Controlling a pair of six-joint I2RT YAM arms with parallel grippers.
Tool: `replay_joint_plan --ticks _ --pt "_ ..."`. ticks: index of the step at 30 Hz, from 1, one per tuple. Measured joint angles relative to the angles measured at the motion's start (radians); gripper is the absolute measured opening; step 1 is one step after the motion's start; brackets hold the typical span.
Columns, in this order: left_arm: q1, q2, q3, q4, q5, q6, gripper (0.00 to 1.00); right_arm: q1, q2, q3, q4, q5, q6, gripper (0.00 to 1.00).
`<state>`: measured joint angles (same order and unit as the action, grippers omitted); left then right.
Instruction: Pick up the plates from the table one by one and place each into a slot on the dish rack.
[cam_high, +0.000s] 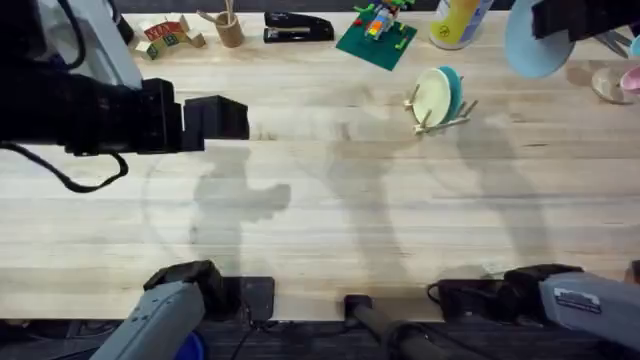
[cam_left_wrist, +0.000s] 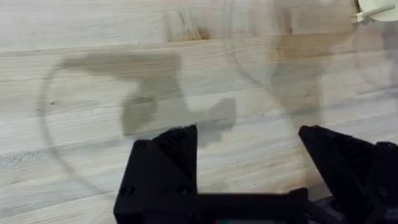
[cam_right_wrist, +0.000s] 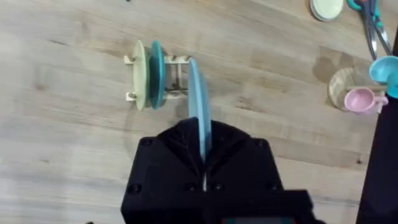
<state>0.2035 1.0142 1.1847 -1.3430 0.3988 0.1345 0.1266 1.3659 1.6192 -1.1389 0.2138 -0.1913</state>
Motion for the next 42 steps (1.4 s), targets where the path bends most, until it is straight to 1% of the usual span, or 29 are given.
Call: replay_joint_plan --ticks 9,18,24,36,42 --pt "0.000 0.000 0.000 0.000 0.000 0.000 0.995 -0.030 0.005 0.000 0.000 -0.004 -0.009 0.030" --pt "0.000 0.000 0.000 0.000 0.000 0.000 0.993 -0.061 0.073 0.000 0.001 -0.043 -0.031 0.030" --pt "0.000 0.000 0.000 0.000 0.000 0.000 0.994 -0.064 0.101 0.000 0.002 -0.048 -0.034 0.030" --pt "0.000 0.000 0.000 0.000 0.000 0.000 0.995 -0.064 0.103 0.000 0.010 -0.051 -0.034 0.030" --pt "0.000 0.000 0.000 0.000 0.000 0.000 0.995 -0.065 0.127 0.001 0.025 -0.086 -0.032 0.030"
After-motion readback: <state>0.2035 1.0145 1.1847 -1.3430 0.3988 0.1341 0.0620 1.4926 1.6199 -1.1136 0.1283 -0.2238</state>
